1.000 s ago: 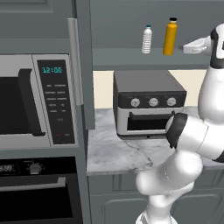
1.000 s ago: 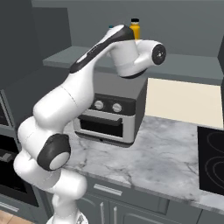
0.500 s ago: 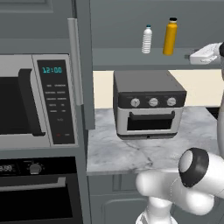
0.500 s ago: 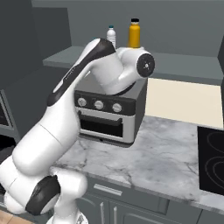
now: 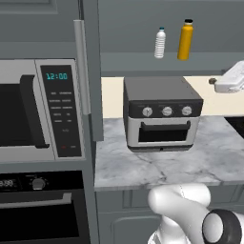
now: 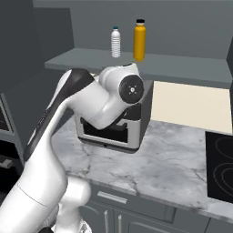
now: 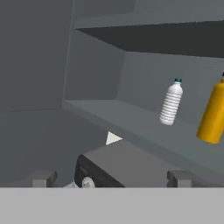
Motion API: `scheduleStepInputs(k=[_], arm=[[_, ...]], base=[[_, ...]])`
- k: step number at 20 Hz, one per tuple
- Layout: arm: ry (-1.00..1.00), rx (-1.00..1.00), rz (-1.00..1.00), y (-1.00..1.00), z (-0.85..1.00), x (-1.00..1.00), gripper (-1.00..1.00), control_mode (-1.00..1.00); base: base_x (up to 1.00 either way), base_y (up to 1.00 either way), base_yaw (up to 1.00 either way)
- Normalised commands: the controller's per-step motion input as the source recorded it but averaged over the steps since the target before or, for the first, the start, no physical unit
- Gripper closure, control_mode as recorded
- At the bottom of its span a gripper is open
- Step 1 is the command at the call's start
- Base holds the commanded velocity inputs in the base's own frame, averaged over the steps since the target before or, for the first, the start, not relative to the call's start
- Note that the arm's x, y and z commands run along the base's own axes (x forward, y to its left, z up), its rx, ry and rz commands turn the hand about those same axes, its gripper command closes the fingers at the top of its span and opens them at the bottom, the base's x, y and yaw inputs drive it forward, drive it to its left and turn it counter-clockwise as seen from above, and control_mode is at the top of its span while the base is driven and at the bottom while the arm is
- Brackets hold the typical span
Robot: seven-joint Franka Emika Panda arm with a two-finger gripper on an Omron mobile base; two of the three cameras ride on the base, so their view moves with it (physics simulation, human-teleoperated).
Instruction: Pick the water bottle, milk, bottled water from the counter and place them in the open cabinet.
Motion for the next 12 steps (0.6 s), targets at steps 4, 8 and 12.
scheduleStepInputs(k=[4, 8, 12], arm=[[0.01, -0.14, 0.00, 0.25, -0.34, -0.73, -1.00, -1.00], [0.04, -0.13, 0.00, 0.23, -0.33, -0.62, -1.00, -1.00], [0.06, -0.15, 0.00, 0.27, -0.37, -0.55, -1.00, -1.00]], base=[[0.00, 0.00, 0.00], [0.00, 0.00, 0.00], [0.00, 0.00, 0.00]])
